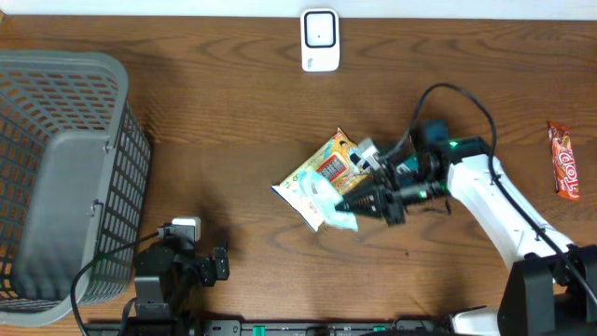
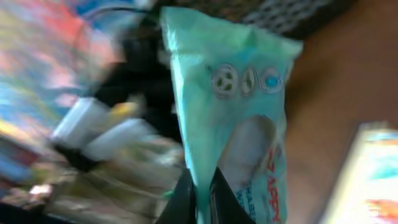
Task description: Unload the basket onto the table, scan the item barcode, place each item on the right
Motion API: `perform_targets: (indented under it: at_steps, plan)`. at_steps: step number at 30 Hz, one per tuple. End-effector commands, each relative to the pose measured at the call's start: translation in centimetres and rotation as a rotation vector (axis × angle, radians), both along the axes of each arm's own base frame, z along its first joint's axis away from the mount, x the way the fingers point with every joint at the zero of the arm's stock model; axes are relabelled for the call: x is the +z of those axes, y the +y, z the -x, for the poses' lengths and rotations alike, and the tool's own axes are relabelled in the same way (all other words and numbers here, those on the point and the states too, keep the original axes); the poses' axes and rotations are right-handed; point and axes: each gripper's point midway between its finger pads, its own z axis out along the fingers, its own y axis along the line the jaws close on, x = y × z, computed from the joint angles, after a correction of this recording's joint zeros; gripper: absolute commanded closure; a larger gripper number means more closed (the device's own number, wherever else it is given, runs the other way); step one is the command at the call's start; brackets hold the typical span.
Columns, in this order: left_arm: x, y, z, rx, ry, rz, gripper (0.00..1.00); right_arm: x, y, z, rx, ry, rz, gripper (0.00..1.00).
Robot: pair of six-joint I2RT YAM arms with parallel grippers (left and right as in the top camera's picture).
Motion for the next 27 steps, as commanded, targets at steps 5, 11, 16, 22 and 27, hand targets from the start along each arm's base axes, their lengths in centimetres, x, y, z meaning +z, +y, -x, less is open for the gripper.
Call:
perform_targets:
  at_steps: [5, 11, 16, 22, 27]
  plan:
    - [-0.4, 0.0, 0.2, -0.008, 0.014, -0.007, 0.02, -5.3, -0.8, -8.5, -0.439, 0.116, 0.482, 0.99]
    - [-0.4, 0.0, 0.2, -0.008, 0.014, -0.007, 0.02, -6.7, -2.8, -13.5, -0.727, -0.009, 0.664, 0.99]
    - [-0.4, 0.0, 0.2, -0.008, 0.015, -0.007, 0.02, -6.3, -2.2, -14.5, -0.727, -0.021, 0.658, 0.99]
    - [-0.4, 0.0, 0.2, -0.008, 0.014, -0.007, 0.02, -7.7, -1.4, -11.6, -0.642, 0.037, 0.725, 0.74]
    - [-0.4, 0.0, 0.2, -0.008, 0.014, -0.007, 0.02, -7.8, -1.2, -8.4, -0.56, 0.078, 0.794, 0.6]
